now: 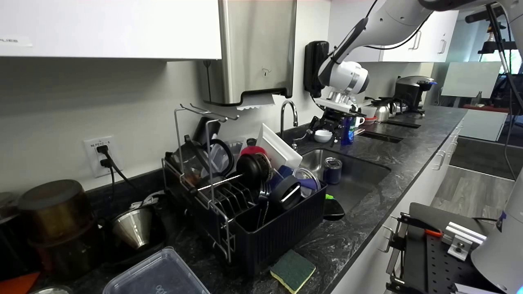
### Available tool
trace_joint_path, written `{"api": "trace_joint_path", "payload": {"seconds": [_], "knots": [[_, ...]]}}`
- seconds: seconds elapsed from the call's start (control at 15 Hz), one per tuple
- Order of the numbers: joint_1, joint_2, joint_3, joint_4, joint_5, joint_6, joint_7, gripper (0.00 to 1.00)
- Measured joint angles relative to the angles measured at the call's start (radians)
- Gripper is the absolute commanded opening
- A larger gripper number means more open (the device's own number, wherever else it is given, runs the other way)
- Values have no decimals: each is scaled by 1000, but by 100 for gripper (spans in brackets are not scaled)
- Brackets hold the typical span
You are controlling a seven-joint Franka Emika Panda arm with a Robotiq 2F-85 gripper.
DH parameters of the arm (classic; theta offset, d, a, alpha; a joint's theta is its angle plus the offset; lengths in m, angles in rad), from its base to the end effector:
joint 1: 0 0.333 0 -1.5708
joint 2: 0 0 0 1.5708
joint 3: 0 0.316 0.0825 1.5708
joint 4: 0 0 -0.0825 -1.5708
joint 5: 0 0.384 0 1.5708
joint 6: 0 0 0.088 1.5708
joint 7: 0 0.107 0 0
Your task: Move the thermo cup to the left then to the right and remove the lid
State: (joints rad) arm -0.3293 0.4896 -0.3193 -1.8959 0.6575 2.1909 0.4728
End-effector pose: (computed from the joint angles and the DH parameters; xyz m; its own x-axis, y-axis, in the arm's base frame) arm 0.5105 -0.3483 0.2442 0.0709 -0.9448 -0.3199 -0.9833 -0.0124 -0.1813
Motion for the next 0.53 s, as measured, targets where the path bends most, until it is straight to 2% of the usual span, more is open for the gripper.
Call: {"api": "trace_joint_path", "payload": {"seconds": [0.2,0.53], "knots": [[0,47,-6,11,-22,61,45,100],[23,120,-5,58,-125,103,225,100]]}}
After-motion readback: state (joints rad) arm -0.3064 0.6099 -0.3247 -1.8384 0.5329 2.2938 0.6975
